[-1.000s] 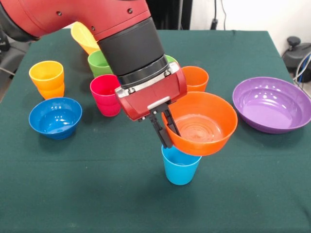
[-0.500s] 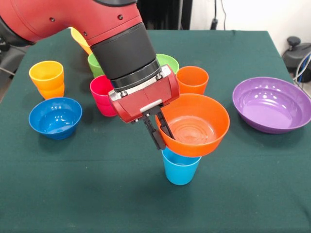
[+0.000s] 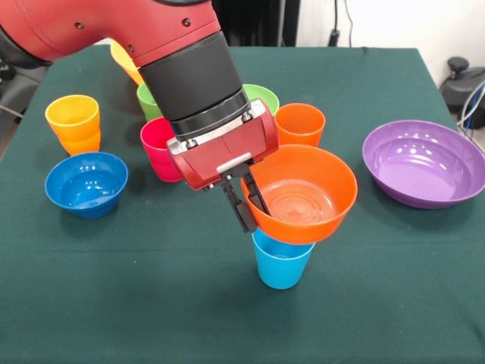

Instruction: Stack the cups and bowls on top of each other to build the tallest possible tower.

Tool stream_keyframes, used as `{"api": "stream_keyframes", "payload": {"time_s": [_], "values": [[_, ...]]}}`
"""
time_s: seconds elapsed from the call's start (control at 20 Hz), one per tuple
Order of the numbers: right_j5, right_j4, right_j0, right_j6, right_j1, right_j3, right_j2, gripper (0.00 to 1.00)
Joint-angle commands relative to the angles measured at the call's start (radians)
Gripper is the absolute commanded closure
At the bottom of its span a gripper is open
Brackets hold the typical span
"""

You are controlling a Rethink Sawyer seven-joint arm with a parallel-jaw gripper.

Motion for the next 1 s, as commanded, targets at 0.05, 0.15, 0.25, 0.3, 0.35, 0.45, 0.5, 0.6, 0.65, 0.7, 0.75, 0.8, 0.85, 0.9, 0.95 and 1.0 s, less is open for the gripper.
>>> {"api": "stream_keyframes", "payload": {"time_s": [0.05, 0.15, 0.25, 0.3, 0.35, 0.45, 0.5, 0.6, 0.65, 0.7, 0.75, 0.8, 0.85, 0.9, 0.95, 1.0], "values": [[0.036, -0.034, 0.025, -0.158, 0.016, 0.015, -0.011, 1.0], [0.044, -0.032, 0.025, -0.172, 0.021, 0.006, -0.008, 1.0], [0.049, -0.033, 0.028, -0.18, 0.024, -0.005, -0.008, 1.0], [0.047, -0.034, 0.028, -0.18, 0.025, -0.006, -0.008, 1.0], [0.049, -0.034, 0.03, -0.181, 0.026, -0.013, -0.01, 1.0], [0.053, -0.03, 0.029, -0.184, 0.03, -0.017, -0.008, 1.0], [0.057, -0.027, 0.028, -0.187, 0.035, -0.021, -0.005, 1.0], [0.062, -0.021, 0.026, -0.198, 0.046, -0.028, 0.001, 1.0], [0.073, -0.015, 0.026, -0.208, 0.054, -0.036, 0.006, 1.0], [0.076, -0.013, 0.026, -0.209, 0.057, -0.038, 0.007, 1.0], [0.075, -0.013, 0.026, -0.207, 0.057, -0.041, 0.005, 1.0], [0.071, -0.015, 0.025, -0.204, 0.056, -0.04, 0.005, 1.0], [0.067, -0.017, 0.024, -0.202, 0.055, -0.039, 0.004, 1.0], [0.063, -0.019, 0.023, -0.203, 0.055, -0.039, 0.005, 1.0], [0.063, -0.02, 0.023, -0.209, 0.057, -0.044, 0.005, 1.0], [0.064, -0.02, 0.022, -0.212, 0.059, -0.046, 0.007, 1.0]]}}
